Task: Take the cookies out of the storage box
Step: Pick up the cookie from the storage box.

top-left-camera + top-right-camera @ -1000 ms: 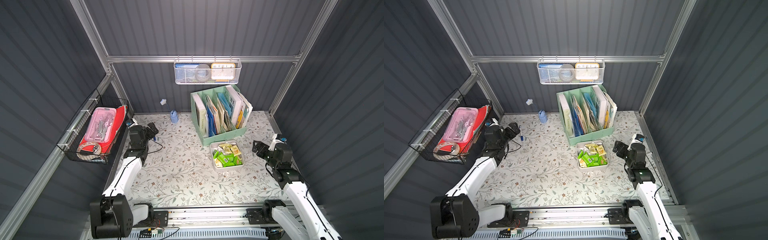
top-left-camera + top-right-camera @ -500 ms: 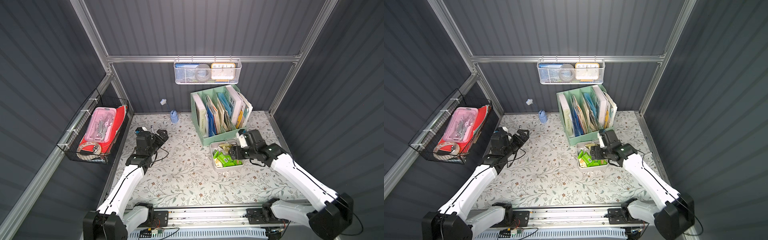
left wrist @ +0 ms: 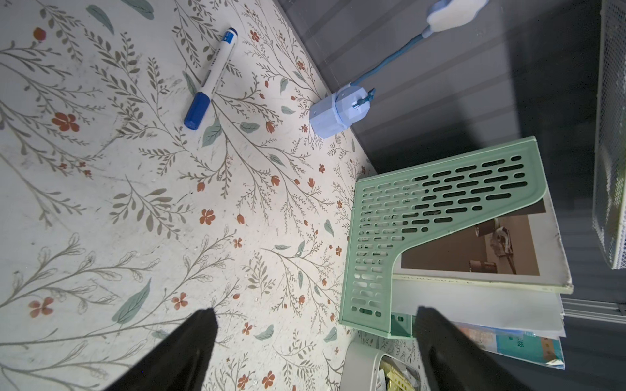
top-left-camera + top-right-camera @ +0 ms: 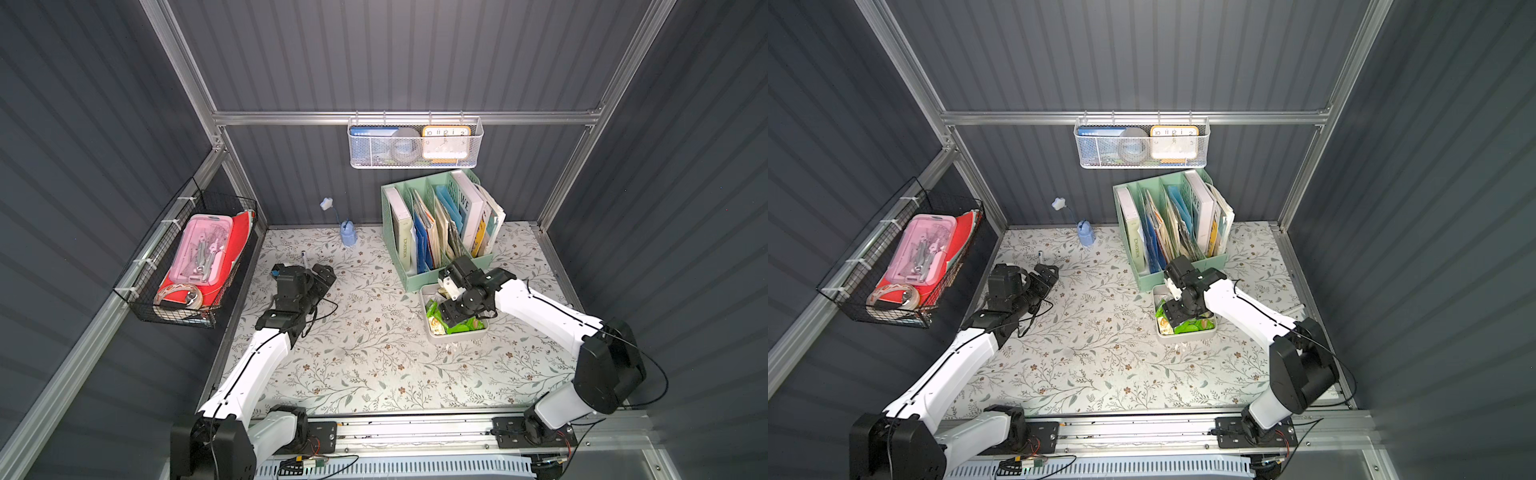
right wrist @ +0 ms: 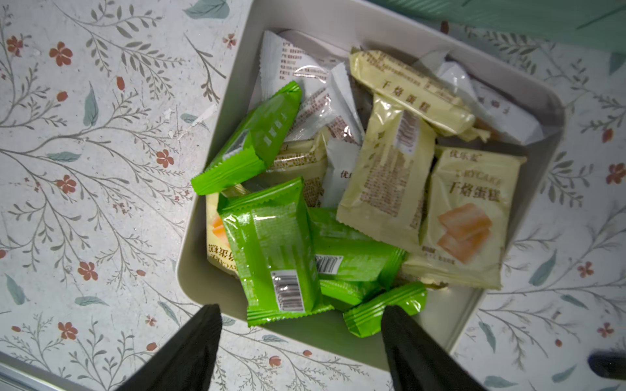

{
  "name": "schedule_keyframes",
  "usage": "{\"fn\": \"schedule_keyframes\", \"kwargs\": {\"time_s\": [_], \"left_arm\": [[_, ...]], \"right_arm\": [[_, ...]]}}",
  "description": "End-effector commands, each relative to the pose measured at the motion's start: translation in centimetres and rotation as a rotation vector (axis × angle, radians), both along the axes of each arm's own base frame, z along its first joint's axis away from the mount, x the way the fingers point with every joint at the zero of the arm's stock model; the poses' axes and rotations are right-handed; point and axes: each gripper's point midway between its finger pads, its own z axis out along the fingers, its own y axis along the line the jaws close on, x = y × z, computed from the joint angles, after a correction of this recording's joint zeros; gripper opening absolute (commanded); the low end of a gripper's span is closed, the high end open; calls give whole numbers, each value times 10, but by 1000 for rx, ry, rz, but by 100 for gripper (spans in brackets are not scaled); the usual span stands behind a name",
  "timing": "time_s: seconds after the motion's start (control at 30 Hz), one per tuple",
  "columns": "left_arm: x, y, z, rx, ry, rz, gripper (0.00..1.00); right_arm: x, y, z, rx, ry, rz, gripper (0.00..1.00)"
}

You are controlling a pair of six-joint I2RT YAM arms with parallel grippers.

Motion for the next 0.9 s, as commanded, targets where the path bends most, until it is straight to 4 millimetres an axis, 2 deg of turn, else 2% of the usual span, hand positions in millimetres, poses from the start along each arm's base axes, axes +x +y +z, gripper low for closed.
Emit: {"fn": "schedule_keyframes", "kwargs": {"time_s": [0.0,0.3,0.5,0.87], "left_arm": [[0,3,-10,-19,15,27,96],[-5,5,-21,-50,49,63,96],[-9,14,-23,-21,87,104,96],[-13,17,-20,-12,90,119,94]], "right_arm": [[2,8,-2,-17,18,57,77],[7,22,-15,-41,52,90,73],[4,15,-26,-104,66,94,71],[8,17,-33,-142,36,109,63]]}}
